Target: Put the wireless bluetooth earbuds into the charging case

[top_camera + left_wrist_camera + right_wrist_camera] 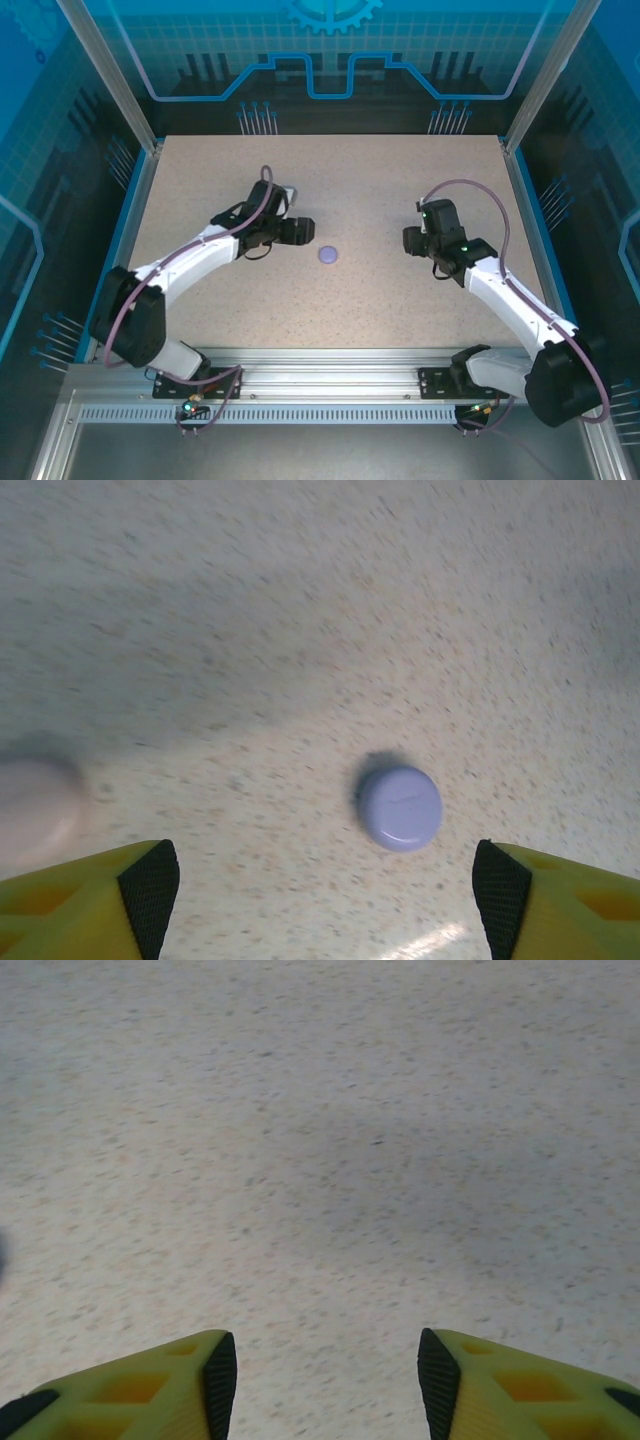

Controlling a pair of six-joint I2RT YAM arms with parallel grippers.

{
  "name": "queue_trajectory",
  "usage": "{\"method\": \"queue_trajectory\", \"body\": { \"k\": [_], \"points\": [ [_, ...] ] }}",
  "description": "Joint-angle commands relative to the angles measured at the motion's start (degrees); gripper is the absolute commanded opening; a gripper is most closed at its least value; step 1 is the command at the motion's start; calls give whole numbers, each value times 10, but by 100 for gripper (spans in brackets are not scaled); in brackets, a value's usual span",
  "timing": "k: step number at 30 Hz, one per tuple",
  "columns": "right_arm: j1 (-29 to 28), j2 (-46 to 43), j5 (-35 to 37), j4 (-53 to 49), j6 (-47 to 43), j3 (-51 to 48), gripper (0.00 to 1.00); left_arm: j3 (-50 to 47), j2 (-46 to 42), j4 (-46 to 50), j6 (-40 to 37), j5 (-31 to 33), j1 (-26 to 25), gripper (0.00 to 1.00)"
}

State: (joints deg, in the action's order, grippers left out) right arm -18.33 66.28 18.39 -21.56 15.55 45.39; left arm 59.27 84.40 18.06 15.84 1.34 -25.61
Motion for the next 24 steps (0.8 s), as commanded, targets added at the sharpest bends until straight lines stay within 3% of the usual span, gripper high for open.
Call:
{"method": "queue_trajectory", "body": {
  "k": [1, 12, 16, 24],
  "points": [
    [32, 6, 35, 84, -31, -25, 56, -35, -35, -18, -45, 68, 24, 80],
    [128, 29, -56, 300, -93, -135, 61, -140, -115, -141, -128, 174, 103, 86],
    [143, 56, -88, 365, -98, -156, 62, -192, -121, -225, -172, 167, 137, 86],
    [145, 98, -110, 502, -131, -190, 64, -287, -102, -413, -196, 94, 199, 87]
  ]
}}
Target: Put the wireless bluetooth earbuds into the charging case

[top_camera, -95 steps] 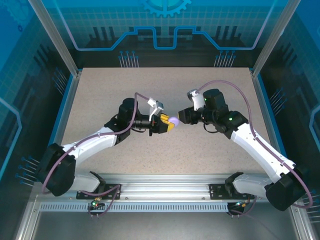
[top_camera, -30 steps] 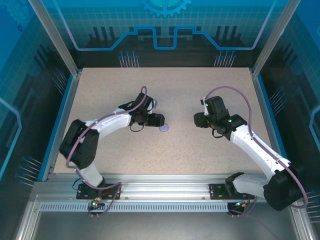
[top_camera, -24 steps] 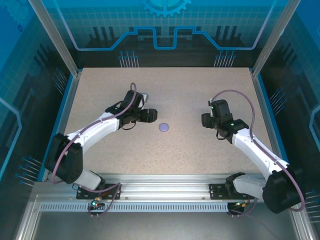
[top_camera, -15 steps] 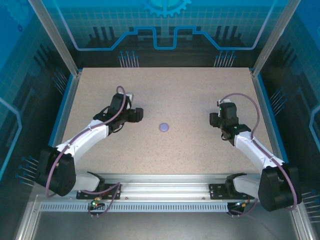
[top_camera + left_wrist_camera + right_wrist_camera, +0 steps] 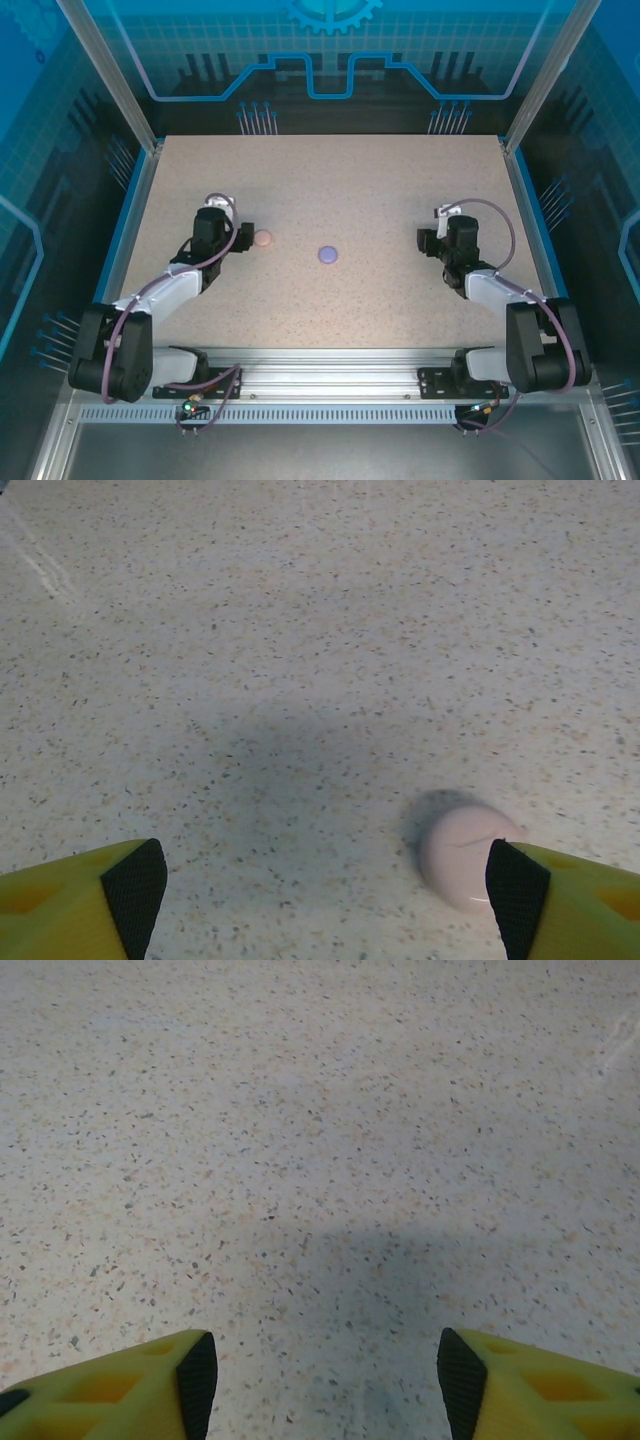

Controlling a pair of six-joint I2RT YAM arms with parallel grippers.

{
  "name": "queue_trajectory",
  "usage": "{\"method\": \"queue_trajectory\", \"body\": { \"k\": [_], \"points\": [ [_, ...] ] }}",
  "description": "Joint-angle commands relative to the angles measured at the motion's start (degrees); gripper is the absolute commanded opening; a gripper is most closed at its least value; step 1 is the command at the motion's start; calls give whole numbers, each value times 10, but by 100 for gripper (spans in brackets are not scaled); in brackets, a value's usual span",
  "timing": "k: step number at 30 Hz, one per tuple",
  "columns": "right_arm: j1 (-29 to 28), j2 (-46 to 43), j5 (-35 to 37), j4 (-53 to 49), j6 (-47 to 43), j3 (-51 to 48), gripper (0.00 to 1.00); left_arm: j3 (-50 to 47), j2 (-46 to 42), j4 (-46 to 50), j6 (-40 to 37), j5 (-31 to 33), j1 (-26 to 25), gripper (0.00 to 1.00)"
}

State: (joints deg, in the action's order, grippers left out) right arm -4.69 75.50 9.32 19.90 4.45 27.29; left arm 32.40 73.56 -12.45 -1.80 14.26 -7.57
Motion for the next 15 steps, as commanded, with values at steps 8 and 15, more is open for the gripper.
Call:
{"method": "queue_trajectory", "body": {
  "k": [8, 15],
  "points": [
    [13, 38, -36, 173, -39, -23, 65, -68, 65, -238, -1, -144, 66, 85],
    [14, 89, -43, 220, -39, -25, 66, -116, 128, -374, -12, -164, 68, 92]
  ]
}}
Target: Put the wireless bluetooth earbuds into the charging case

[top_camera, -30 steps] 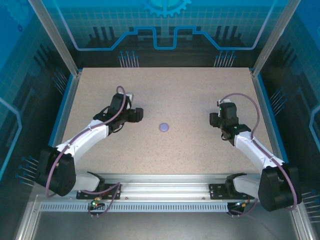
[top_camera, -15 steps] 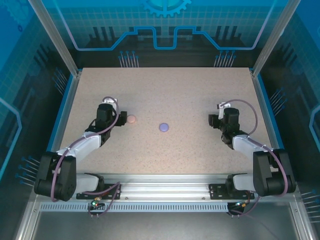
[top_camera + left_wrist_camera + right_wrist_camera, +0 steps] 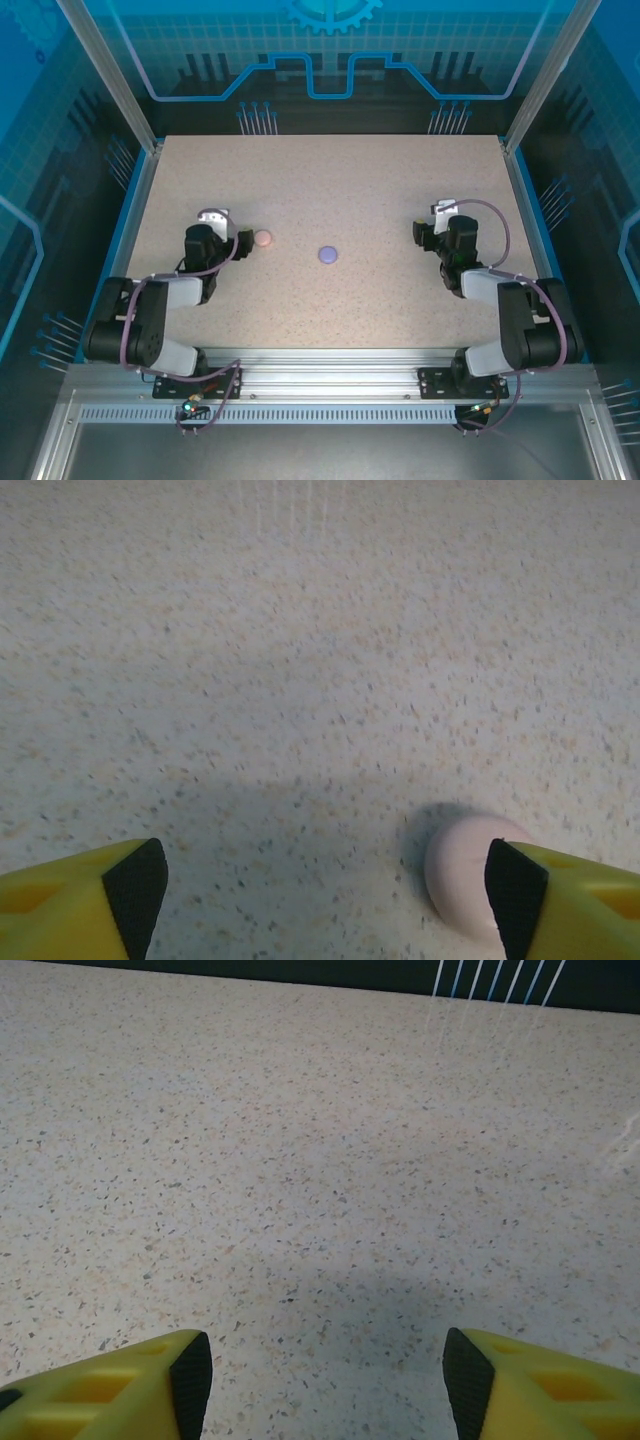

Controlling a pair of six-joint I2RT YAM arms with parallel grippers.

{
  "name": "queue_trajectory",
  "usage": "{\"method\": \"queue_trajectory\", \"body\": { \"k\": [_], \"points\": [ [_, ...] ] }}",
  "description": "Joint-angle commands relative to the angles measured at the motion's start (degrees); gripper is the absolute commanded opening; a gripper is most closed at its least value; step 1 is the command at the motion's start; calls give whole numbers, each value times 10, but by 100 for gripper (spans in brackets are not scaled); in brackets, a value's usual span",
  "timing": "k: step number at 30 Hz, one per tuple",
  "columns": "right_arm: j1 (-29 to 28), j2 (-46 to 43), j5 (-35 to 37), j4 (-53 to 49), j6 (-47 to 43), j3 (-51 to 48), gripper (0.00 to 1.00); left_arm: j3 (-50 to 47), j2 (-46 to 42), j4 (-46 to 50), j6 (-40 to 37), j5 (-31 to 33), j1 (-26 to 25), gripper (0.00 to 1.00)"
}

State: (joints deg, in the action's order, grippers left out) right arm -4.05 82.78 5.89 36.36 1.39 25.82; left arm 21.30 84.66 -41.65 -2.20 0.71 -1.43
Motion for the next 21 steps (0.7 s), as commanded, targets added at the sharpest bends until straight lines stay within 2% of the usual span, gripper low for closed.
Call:
{"method": "queue_trajectory", "body": {
  "k": [1, 5, 6, 7, 21],
  "points": [
    [8, 29, -10, 68, -10, -12, 67, 6, 15, -59, -7, -31, 8, 94],
    [3, 32, -3, 68, -14, -11, 76, 26, 20, -26, 22, 6, 15, 99],
    [2, 32, -3, 67, -14, -11, 82, 25, 21, -32, 21, 7, 15, 99],
    [3, 33, -3, 67, -14, -11, 98, 26, 20, -29, 22, 7, 15, 99],
    [3, 33, -4, 67, -14, -11, 100, 27, 21, -29, 22, 7, 15, 99]
  ]
}}
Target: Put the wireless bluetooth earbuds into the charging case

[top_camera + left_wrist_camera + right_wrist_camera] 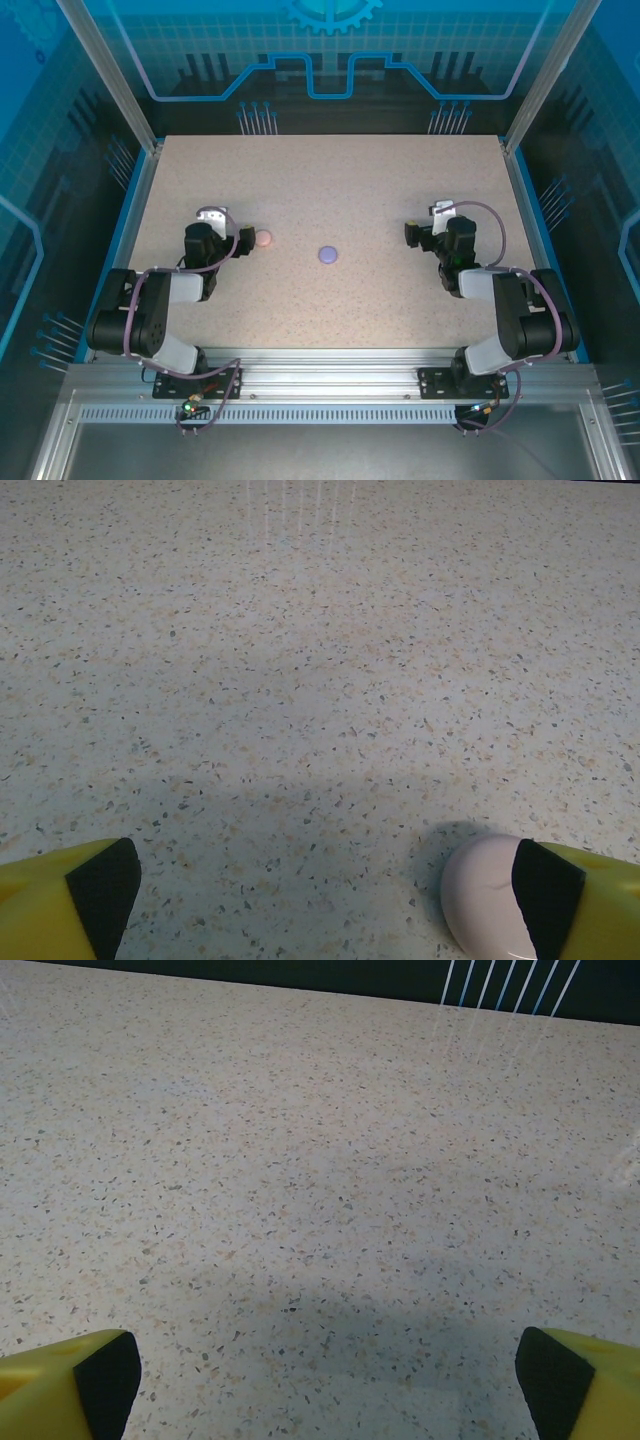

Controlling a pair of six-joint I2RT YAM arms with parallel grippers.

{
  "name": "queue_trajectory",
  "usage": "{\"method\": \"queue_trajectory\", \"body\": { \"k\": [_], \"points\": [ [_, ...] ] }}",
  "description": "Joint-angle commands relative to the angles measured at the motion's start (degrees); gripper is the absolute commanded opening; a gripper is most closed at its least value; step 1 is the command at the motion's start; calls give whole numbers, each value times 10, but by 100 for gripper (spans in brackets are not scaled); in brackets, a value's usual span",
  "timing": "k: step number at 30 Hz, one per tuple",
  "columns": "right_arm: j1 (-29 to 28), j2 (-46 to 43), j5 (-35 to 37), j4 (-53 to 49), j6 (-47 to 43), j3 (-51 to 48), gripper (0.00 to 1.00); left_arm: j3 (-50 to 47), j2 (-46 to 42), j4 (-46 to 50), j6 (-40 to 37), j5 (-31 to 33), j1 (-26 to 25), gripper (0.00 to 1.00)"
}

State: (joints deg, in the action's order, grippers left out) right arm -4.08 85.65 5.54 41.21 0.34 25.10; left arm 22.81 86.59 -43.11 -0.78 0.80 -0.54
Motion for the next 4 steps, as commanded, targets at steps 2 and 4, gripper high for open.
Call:
{"method": "queue_trajectory", "body": {
  "k": [2, 4],
  "points": [
    [3, 4, 0, 19, -3, -4, 100, 11, 2, -14, 7, 7, 6, 99],
    [4, 4, 0, 19, -3, -4, 100, 12, 2, -15, 7, 7, 6, 99]
  ]
}}
